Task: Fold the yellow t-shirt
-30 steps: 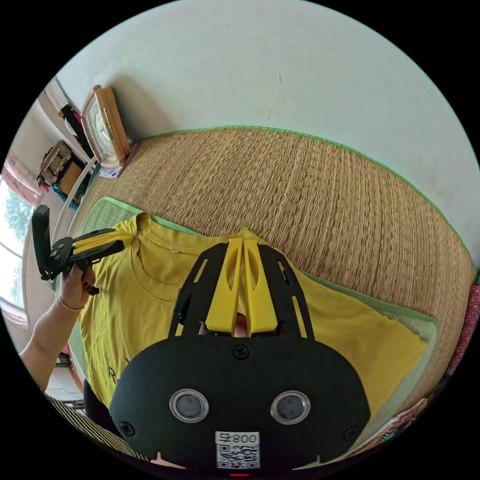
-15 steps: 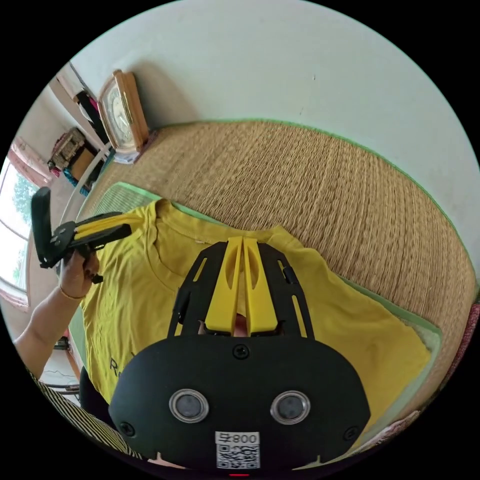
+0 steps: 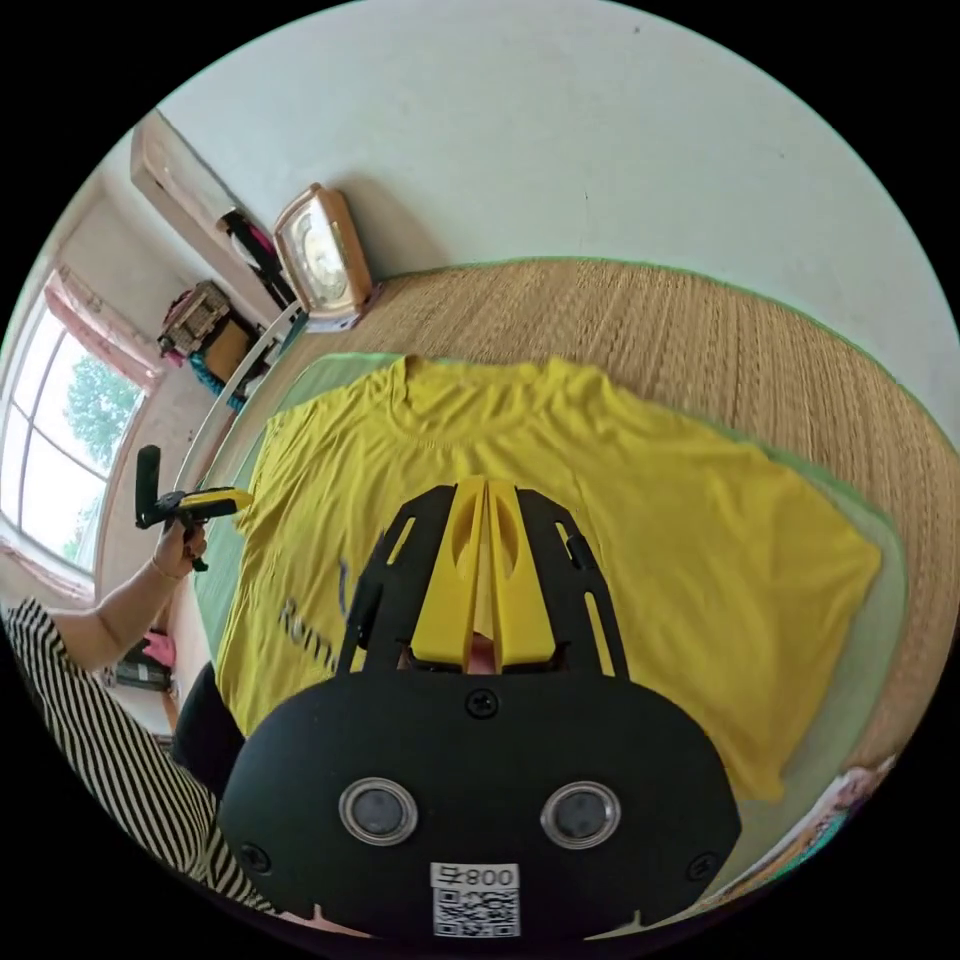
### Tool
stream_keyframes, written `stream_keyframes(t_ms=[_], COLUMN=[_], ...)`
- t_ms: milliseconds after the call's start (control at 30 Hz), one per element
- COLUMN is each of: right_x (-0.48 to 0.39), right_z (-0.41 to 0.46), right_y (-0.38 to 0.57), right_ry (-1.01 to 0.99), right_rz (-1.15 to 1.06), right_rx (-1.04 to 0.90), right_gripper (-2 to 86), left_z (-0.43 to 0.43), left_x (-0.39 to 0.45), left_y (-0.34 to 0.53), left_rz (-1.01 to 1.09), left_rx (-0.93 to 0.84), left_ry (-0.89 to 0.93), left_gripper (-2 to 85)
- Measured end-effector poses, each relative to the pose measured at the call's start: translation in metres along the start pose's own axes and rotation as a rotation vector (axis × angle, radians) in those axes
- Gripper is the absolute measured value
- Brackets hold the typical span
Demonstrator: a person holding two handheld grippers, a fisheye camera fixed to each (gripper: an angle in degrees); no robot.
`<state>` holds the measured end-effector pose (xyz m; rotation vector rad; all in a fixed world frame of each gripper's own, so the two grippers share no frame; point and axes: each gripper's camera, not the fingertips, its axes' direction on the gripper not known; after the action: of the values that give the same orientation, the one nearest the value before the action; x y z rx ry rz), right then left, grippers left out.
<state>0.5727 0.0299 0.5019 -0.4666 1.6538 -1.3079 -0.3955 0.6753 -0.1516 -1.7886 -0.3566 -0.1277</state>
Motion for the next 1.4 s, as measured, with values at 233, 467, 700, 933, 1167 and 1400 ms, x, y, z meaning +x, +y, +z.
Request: stream_keyframes(t_ms=[233, 467, 700, 933, 1167, 1400], right_x=[0.005, 0.005, 0.011, 0.038, 0.039, 0.05], right_z=[-0.081, -0.133, -0.151, -0.144, -0.121, -0.123], right_y=[0.178, 0.305, 0.405, 0.435, 0.413, 0.401], right_ry=[-0.028, -0.01, 0.063, 0.096, 0.16, 0.195], right_rz=[0.2, 0.435, 0.58, 0.622, 0.539, 0.462], right_rx=[-0.108, -0.124, -0.173, -0.186, -0.272, -0.332], right_gripper=[0.5, 3.2, 7.5, 8.7, 7.4, 1.2], left_z=[-0.016, -0.014, -0.009, 0.006, 0.017, -0.017], left_x=[-0.015, -0.011, -0.019, -0.017, -0.022, -0.029], left_y=[0.158, 0.237, 0.272, 0.293, 0.312, 0.35], left_rz=[-0.298, -0.342, -0.33, -0.286, -0.262, -0.257], left_rx=[-0.1, -0.181, -0.21, -0.3, -0.382, -0.31], left_ry=[0.245, 0.243, 0.276, 0.138, 0.119, 0.182], left_gripper=[4.3, 6.5, 9.0, 8.9, 6.3, 1.7])
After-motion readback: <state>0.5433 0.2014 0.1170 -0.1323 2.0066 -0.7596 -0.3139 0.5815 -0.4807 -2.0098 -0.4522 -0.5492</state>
